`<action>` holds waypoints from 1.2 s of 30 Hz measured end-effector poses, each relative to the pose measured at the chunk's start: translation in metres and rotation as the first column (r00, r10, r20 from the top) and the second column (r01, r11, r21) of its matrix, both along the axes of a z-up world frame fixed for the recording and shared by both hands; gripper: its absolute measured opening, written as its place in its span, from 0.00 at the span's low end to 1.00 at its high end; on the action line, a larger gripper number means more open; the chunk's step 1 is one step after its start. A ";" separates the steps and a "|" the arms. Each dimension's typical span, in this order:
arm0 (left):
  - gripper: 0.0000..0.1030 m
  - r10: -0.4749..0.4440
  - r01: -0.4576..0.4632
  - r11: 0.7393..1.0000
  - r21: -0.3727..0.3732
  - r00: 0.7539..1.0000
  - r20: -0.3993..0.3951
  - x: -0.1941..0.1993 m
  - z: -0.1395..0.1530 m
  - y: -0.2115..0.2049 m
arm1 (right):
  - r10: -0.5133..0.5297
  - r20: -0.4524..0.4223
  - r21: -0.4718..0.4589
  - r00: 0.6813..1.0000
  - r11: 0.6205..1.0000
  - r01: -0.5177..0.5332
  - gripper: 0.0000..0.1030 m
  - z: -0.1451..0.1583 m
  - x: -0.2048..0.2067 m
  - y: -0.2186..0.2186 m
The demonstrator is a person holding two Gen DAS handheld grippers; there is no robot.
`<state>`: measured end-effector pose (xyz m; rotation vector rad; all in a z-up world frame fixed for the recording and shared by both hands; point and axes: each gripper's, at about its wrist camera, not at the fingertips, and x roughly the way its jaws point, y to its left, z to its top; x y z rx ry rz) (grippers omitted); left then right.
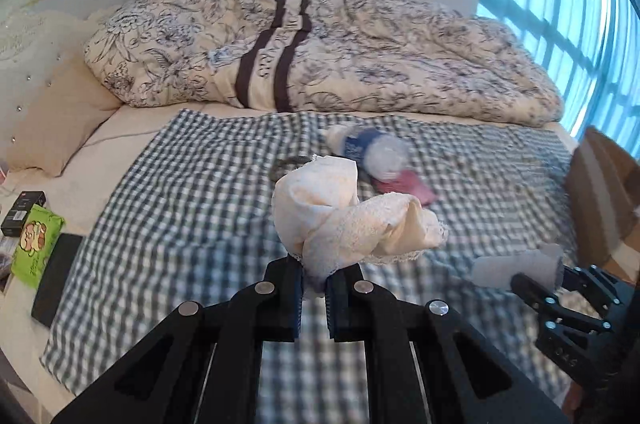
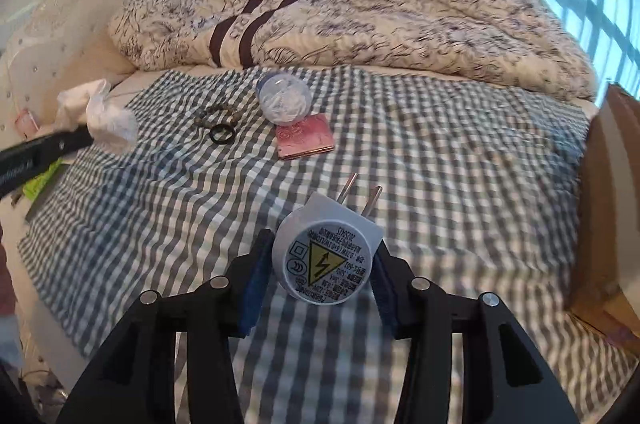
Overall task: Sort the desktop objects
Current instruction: 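Carry plug adapter and lace cloth into the cardboard box and release both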
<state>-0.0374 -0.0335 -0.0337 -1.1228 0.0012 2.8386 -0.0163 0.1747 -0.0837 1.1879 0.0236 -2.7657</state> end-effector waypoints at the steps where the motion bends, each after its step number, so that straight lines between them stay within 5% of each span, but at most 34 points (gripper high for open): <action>1: 0.09 -0.007 0.007 1.000 0.010 1.000 0.001 0.006 0.003 0.006 | -0.004 -0.005 0.000 1.000 1.000 0.004 0.44 0.005 0.006 0.003; 15: 0.09 -0.104 0.103 0.994 -0.029 0.994 -0.032 0.045 0.045 0.089 | -0.046 -0.095 -0.050 0.994 0.998 0.041 0.43 0.067 0.050 0.052; 24: 0.09 -0.204 0.202 0.979 -0.033 0.978 -0.051 0.043 0.075 0.169 | -0.133 -0.158 -0.093 0.979 0.988 0.119 0.43 0.120 0.060 0.123; 36: 0.09 -0.431 0.431 0.902 -0.013 0.899 -0.083 0.043 0.112 0.333 | -0.313 -0.227 -0.077 0.922 0.950 0.304 0.42 0.177 0.077 0.258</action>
